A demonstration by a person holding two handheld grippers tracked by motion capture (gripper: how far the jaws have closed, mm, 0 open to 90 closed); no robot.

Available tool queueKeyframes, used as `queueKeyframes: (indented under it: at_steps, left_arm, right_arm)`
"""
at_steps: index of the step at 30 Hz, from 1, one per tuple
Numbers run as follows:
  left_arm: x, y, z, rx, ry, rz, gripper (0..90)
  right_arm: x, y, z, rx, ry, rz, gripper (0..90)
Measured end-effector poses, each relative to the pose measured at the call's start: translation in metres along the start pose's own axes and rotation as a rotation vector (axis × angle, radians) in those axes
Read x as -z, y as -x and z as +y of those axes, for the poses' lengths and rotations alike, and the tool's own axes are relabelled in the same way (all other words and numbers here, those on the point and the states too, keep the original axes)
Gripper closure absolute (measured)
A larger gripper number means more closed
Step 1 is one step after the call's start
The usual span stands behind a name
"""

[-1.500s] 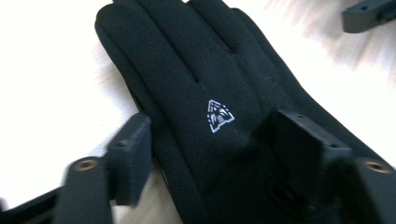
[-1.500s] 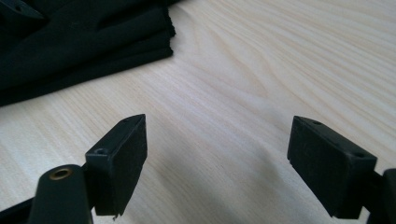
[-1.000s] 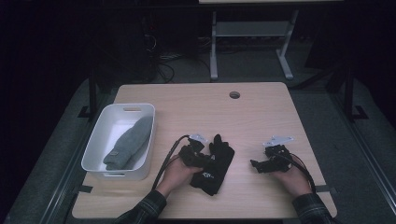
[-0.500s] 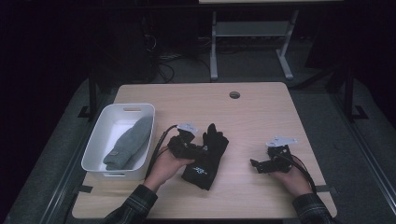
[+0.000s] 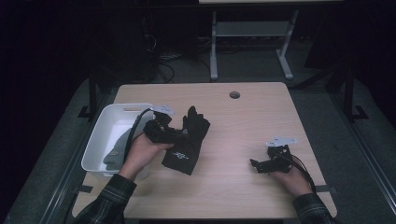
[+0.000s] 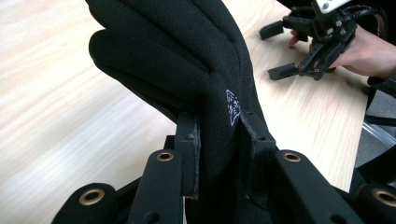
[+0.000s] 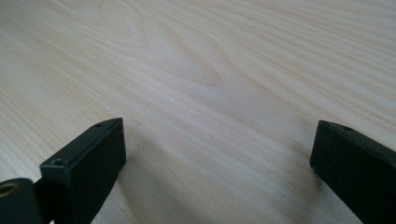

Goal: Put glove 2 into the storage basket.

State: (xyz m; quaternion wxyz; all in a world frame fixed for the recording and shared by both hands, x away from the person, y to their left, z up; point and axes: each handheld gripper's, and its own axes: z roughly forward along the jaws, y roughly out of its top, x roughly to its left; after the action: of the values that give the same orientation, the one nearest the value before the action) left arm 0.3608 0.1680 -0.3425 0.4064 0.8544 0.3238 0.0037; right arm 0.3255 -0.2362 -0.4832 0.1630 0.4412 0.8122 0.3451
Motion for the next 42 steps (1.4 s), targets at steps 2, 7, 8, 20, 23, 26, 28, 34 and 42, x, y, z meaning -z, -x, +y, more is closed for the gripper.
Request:
queueKeyframes:
  at_steps: [2, 7, 8, 20, 23, 26, 28, 34, 42]
  left_arm:
    - [0.011, -0.005, 0.000, 0.006, 0.004, 0.013, 71.8]
    - [0.040, -0.022, -0.007, 0.028, 0.016, 0.052, 71.6]
    - [0.046, -0.025, -0.009, 0.039, 0.022, 0.059, 71.6]
    - [0.111, -0.077, -0.041, 0.127, 0.066, 0.150, 71.6]
    - [0.115, -0.089, -0.051, 0.146, 0.044, 0.167, 71.6]
    - [0.116, -0.100, -0.063, 0.184, 0.039, 0.168, 71.5]
    - [0.114, -0.108, -0.069, 0.202, 0.031, 0.160, 71.5]
    - [0.101, -0.124, -0.080, 0.218, -0.008, 0.173, 69.2]
    - [0.082, -0.133, -0.087, 0.190, -0.081, 0.284, 45.7]
  right_arm:
    - [0.000, 0.000, 0.000, 0.000, 0.000, 0.000, 3.1]
    - [0.000, 0.000, 0.000, 0.000, 0.000, -0.001, 3.1]
    - [0.000, 0.000, 0.000, 0.000, 0.000, 0.000, 3.1]
    - [0.000, 0.000, 0.000, -0.004, 0.000, -0.004, 3.2]
    - [0.000, 0.000, 0.000, -0.003, 0.001, -0.005, 3.1]
    - [0.000, 0.000, 0.000, -0.003, 0.001, -0.004, 3.1]
    - [0.000, 0.000, 0.000, 0.001, 0.003, -0.006, 3.2]
    - [-0.001, 0.000, 0.000, 0.001, 0.003, -0.008, 3.2]
    - [-0.001, 0.000, 0.000, 0.001, 0.003, -0.008, 3.1]
